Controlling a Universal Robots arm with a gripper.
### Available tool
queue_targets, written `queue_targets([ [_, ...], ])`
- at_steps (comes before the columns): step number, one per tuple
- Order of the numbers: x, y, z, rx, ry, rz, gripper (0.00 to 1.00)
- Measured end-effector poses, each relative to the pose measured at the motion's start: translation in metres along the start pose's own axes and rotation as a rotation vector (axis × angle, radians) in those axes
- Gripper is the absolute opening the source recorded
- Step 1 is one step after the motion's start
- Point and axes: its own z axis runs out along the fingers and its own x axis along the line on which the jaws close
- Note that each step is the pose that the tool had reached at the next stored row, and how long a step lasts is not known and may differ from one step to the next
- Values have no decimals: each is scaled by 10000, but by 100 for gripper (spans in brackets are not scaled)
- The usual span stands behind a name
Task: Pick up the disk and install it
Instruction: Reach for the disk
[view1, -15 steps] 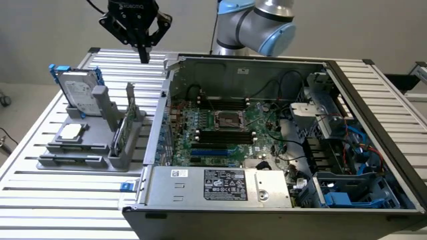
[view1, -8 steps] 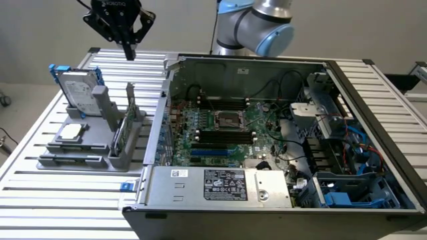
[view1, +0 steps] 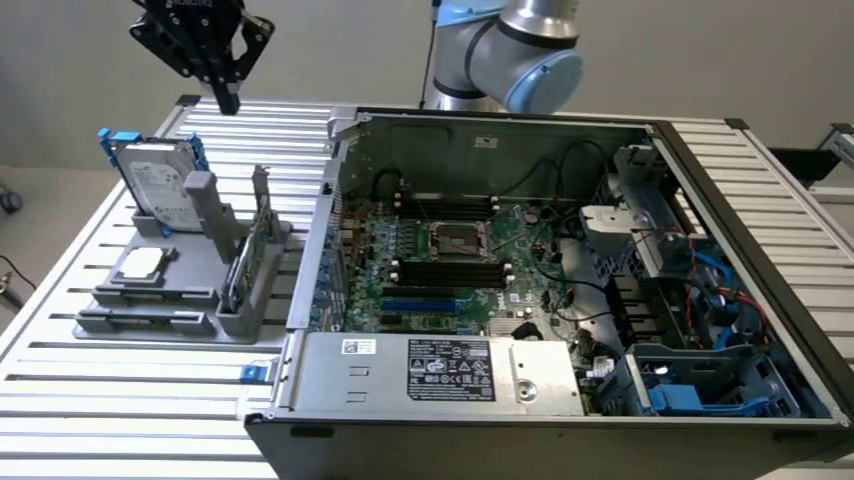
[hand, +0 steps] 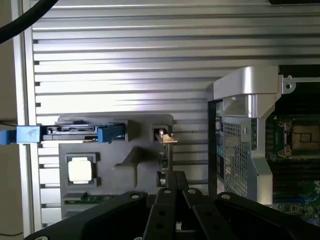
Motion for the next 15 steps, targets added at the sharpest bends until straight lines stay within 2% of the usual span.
queue_targets([
  [9,413,59,13,11,0,0,11],
  [15,689,124,45,56,4,0,11],
])
